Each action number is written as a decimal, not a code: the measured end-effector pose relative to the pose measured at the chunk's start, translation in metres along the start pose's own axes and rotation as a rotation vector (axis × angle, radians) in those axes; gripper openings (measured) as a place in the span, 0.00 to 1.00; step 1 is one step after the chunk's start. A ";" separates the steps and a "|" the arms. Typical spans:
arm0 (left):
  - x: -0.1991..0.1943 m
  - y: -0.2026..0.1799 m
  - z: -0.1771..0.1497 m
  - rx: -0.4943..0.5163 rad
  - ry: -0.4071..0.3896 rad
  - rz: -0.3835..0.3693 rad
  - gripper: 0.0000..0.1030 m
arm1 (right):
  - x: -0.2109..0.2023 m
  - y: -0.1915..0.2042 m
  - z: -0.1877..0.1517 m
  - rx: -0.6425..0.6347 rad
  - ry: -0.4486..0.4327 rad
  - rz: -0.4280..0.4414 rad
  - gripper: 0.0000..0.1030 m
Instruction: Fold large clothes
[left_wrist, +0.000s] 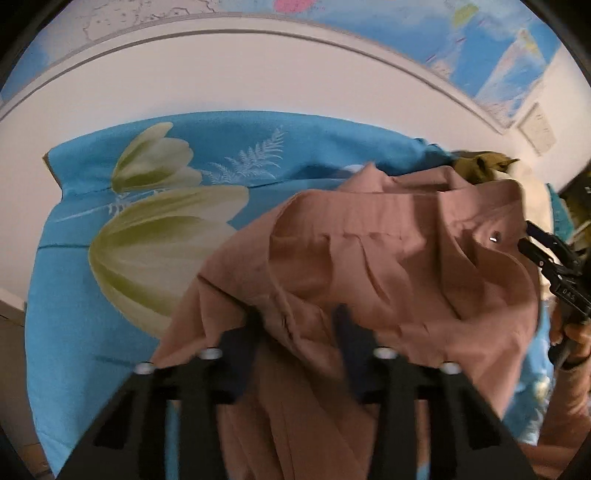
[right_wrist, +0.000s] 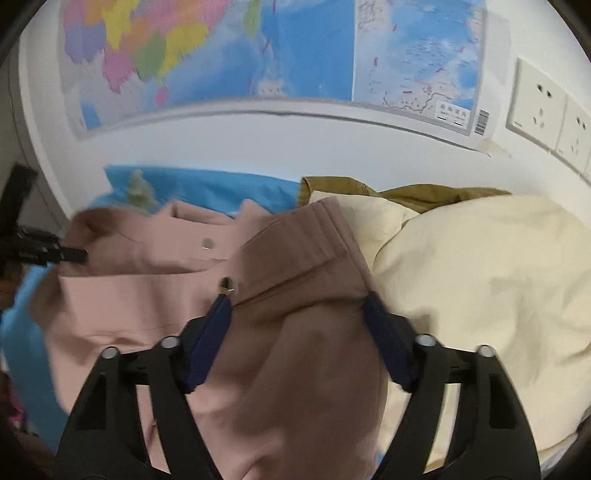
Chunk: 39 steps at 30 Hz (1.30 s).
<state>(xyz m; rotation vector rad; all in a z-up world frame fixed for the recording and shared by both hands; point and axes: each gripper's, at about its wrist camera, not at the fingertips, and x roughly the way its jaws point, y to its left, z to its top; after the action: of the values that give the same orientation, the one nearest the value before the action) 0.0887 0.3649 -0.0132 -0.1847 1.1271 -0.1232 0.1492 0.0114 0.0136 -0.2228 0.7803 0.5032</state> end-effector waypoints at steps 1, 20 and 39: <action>0.002 0.000 0.003 -0.001 -0.010 0.000 0.11 | 0.004 0.002 0.002 -0.022 0.006 -0.037 0.28; -0.031 0.049 -0.009 -0.142 -0.119 0.002 0.62 | -0.008 -0.080 -0.001 0.345 -0.034 0.160 0.63; -0.018 0.007 -0.123 -0.026 -0.164 -0.128 0.56 | 0.002 -0.037 -0.115 0.356 0.076 0.469 0.59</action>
<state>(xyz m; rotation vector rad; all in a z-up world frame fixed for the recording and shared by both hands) -0.0306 0.3651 -0.0499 -0.2851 0.9539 -0.2033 0.0980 -0.0628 -0.0675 0.2811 0.9860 0.7880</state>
